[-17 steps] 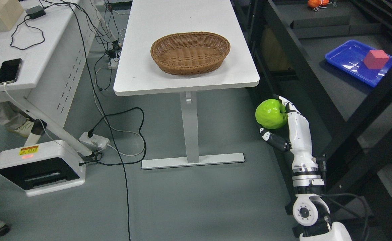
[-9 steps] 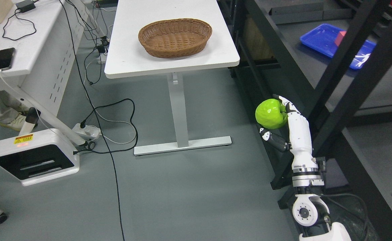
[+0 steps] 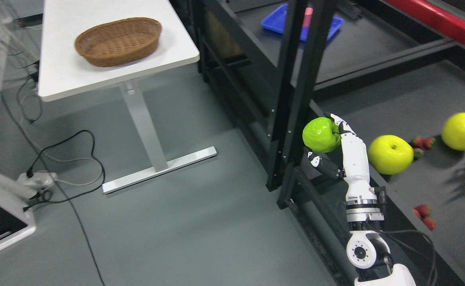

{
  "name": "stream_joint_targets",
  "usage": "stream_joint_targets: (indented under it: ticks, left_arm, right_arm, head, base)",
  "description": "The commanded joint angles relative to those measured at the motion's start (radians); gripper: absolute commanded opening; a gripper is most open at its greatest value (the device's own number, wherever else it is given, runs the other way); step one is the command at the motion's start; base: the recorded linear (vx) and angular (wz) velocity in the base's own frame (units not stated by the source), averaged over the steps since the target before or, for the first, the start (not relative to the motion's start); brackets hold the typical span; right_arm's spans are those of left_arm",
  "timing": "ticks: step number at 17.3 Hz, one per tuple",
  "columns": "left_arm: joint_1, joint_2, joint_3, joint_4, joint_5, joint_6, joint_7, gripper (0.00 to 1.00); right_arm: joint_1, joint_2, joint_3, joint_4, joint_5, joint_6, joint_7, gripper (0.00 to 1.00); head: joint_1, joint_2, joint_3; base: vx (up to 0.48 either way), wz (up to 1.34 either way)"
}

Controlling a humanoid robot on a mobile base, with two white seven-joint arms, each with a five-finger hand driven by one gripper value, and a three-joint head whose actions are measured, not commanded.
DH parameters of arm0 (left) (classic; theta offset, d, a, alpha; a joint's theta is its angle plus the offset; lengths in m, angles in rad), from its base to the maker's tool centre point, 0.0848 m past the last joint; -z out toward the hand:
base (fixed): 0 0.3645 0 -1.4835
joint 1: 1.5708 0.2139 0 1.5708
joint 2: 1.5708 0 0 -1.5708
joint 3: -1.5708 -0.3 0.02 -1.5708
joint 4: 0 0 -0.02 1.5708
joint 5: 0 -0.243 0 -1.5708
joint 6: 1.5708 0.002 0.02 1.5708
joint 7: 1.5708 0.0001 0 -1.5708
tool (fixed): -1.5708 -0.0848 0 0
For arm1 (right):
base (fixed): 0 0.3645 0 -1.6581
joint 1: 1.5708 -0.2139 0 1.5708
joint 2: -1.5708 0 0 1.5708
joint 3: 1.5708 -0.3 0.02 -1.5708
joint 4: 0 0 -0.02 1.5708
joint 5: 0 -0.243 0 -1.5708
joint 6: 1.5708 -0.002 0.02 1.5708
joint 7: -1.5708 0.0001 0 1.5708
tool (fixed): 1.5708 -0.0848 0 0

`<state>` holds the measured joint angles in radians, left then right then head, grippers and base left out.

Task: Place green apple on left shelf middle layer
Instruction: 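Hold the green apple raised in the right hand while driving to the shelf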

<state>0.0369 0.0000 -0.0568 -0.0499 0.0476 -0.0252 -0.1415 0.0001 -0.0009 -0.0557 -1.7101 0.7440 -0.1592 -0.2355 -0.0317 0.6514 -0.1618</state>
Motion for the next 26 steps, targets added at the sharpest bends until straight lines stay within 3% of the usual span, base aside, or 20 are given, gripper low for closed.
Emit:
stream_joint_targets:
  ticks: [1, 10, 26]
  left_arm:
    - [0.0, 0.017, 0.0, 0.001, 0.0, 0.001, 0.0, 1.0]
    - [0.0, 0.017, 0.0, 0.001, 0.0, 0.001, 0.0, 1.0]
    - [0.0, 0.017, 0.0, 0.001, 0.0, 0.001, 0.0, 1.0]
  right_arm:
    - [0.006, -0.017, 0.013, 0.0, 0.0, 0.0, -0.001, 0.0]
    - [0.011, -0.017, 0.013, 0.0, 0.0, 0.0, -0.001, 0.0]
    - [0.014, -0.017, 0.017, 0.0, 0.0, 0.0, -0.001, 0.0]
  head:
    - [0.0, 0.0, 0.0]
    - [0.0, 0.0, 0.0]
    - [0.0, -0.001, 0.0]
  base:
    - [-0.158, -0.73]
    - [0.008, -0.86]
    - [0.158, -0.77]
